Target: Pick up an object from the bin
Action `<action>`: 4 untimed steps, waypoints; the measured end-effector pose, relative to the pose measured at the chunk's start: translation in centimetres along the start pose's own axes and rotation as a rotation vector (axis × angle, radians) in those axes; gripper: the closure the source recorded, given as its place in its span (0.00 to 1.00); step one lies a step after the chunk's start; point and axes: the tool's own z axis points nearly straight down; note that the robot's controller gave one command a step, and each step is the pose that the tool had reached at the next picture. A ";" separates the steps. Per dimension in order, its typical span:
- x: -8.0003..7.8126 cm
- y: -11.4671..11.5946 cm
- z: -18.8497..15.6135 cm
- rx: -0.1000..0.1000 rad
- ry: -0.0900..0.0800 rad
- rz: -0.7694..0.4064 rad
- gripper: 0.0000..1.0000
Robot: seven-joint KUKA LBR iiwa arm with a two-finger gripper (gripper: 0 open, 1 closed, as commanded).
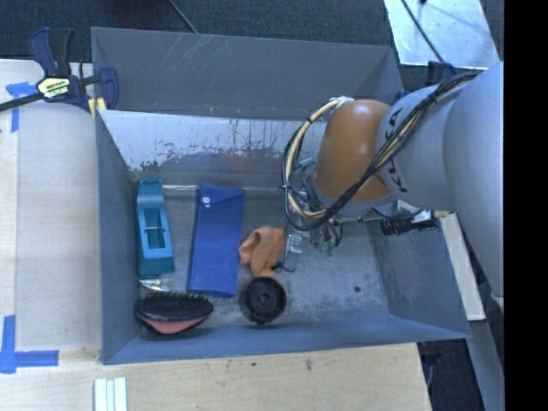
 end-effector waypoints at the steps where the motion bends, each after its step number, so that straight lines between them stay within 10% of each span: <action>1: 1.0 0.2 0.0 0.000 0.003 0.085 0.00; 3: 1.0 1.7 0.0 0.000 0.003 -0.228 0.00; 4: -0.6 3.5 -0.1 -0.001 -0.002 -0.374 1.00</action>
Offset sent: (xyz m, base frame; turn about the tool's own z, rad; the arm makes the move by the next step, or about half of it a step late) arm 0.0091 0.0221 -0.0003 -0.2957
